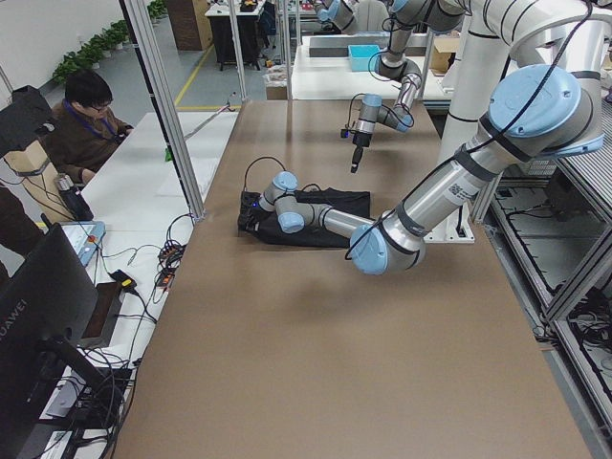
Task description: Fold clothes
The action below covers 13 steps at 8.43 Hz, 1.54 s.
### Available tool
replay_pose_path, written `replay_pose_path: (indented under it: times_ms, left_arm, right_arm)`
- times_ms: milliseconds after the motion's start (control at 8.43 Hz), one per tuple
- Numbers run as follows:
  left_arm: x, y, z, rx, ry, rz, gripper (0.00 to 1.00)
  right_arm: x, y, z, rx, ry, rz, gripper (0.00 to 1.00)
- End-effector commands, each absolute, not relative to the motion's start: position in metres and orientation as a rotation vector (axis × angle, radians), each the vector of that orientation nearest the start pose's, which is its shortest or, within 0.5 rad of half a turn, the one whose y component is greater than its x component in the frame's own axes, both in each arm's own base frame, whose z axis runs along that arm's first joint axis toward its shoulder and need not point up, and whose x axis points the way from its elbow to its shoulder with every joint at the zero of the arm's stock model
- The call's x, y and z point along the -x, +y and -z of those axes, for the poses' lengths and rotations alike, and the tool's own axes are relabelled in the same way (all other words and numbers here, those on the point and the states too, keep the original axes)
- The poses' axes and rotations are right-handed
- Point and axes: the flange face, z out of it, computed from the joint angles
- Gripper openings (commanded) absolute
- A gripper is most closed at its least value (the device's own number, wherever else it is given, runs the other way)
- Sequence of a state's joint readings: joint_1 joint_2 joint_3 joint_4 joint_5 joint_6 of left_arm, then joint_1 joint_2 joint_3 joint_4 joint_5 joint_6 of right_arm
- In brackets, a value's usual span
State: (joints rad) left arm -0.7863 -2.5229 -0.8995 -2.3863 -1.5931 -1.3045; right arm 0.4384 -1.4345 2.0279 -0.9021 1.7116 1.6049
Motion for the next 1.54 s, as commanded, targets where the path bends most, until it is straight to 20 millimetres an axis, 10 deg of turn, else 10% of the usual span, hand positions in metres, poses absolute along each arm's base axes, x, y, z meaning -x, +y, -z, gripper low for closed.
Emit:
replay_pose_path:
  times_ms: [0,356,712,949,1186,1424]
  left_arm:
    - [-0.502,-0.709,-0.258,-0.555,0.953,0.484,1.00]
    - [-0.452,-0.731,-0.242,-0.532,1.006,0.471,1.00]
    - [-0.374,-0.677,-0.304,-0.483,1.080,0.337,1.00]
    - [-0.339,-0.639,-0.338,-0.517,1.065,0.286,1.00]
    - [-0.304,-0.646,-0.344,-0.474,1.094,0.279,1.00]
    - [-0.292,-0.635,-0.353,-0.473,1.094,0.280,1.00]
  right_arm:
    - [0.414,-0.331,-0.284,-0.208,-1.271,-0.260,0.95]
    - [0.441,-0.360,-0.220,-0.280,-1.154,-0.219,0.95]
    - [0.479,-0.427,-0.166,-0.359,-1.014,-0.191,0.95]
    - [0.519,-0.498,-0.164,-0.444,-0.885,-0.176,0.95]
    - [0.528,-0.563,-0.172,-0.468,-0.781,-0.159,0.94]
    - [0.539,-0.612,-0.220,-0.523,-0.786,-0.189,0.94]
